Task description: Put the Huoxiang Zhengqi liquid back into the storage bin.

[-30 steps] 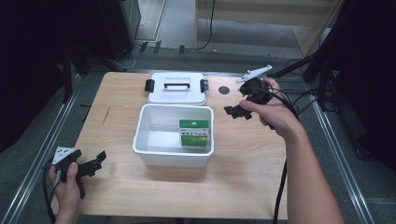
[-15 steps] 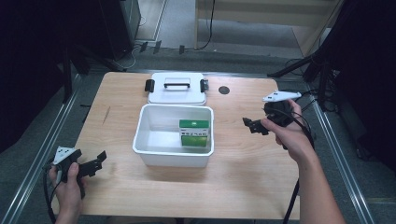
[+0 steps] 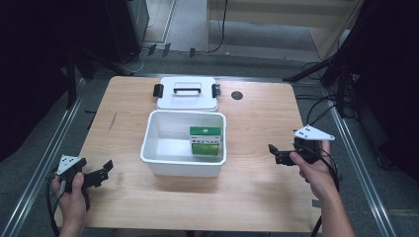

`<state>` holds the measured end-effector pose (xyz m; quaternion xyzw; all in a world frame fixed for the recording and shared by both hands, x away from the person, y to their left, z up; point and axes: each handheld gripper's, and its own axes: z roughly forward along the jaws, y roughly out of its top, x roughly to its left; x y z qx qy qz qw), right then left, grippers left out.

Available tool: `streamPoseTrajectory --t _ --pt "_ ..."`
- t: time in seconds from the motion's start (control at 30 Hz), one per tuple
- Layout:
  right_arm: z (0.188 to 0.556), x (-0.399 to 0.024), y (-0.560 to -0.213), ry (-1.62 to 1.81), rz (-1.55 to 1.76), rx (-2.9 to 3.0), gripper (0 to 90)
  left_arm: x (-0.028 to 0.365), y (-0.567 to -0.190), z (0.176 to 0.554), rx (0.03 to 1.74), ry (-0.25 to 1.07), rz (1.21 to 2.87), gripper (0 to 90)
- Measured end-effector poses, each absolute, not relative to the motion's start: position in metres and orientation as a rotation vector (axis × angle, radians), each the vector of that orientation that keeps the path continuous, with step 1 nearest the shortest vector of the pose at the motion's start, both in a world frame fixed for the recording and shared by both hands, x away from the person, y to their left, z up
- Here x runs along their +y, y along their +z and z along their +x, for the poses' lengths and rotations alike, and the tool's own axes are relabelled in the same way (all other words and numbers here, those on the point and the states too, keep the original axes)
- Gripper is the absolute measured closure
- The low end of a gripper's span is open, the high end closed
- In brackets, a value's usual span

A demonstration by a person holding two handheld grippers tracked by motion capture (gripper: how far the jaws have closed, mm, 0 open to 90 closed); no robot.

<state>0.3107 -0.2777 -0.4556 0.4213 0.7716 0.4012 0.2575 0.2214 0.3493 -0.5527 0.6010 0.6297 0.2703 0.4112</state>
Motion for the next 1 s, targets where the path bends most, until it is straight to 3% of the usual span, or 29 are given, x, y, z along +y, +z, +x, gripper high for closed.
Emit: streamPoseTrajectory --t 0.73,1.0 --pt "0.246 -0.338 -0.543 1.075 1.404 1.819 1.3 0.351 -0.553 0.221 1.585 0.675 1.5 0.0" --pt "0.234 -0.346 -0.545 1.167 1.475 1.708 1.3 0.351 -0.553 0.221 1.585 0.673 1.499 0.0"
